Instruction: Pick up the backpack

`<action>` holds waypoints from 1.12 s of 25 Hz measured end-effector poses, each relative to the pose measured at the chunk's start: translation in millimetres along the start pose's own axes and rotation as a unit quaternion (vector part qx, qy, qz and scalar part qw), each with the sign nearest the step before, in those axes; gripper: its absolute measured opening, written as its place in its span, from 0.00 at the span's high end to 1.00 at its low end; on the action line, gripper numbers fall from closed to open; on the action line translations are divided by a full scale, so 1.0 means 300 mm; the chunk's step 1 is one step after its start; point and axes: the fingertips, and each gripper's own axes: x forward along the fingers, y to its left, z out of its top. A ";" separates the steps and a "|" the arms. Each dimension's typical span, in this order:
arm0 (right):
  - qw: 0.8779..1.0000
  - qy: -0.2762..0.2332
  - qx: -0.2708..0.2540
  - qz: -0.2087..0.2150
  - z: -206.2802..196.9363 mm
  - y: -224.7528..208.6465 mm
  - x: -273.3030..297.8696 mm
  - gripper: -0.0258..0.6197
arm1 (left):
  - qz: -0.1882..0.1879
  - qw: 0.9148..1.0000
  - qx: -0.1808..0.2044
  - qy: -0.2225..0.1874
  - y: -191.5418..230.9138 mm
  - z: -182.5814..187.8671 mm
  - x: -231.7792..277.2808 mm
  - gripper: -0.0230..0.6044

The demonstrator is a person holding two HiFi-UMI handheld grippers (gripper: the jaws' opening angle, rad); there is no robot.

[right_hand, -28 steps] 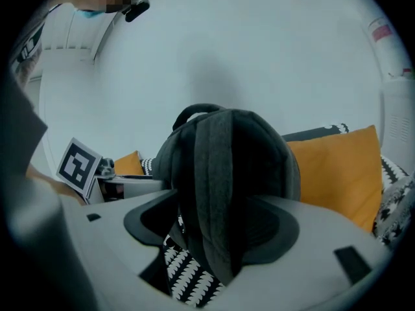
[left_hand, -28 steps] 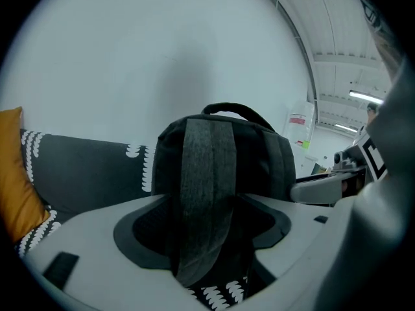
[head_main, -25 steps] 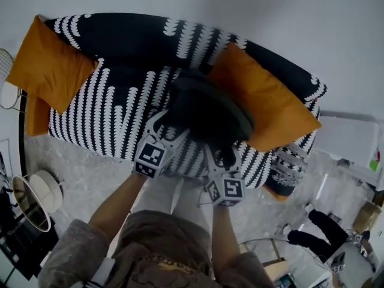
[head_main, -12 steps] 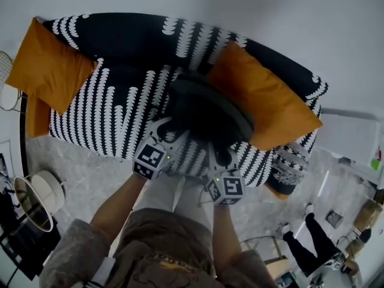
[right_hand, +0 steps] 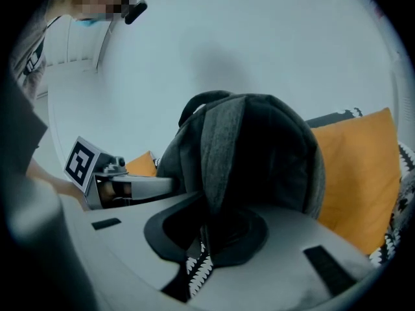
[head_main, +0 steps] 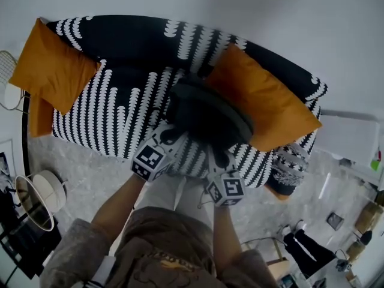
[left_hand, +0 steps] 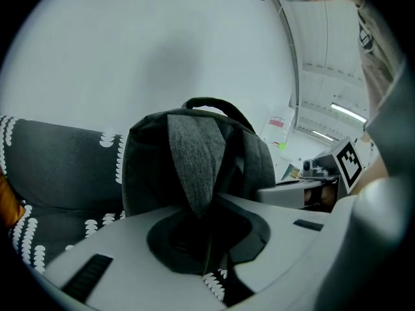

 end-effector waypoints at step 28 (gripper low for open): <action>0.987 -0.121 -0.065 0.084 0.530 0.248 -0.415 0.92 | -0.017 0.987 0.025 -0.157 -0.344 0.596 -0.393 0.93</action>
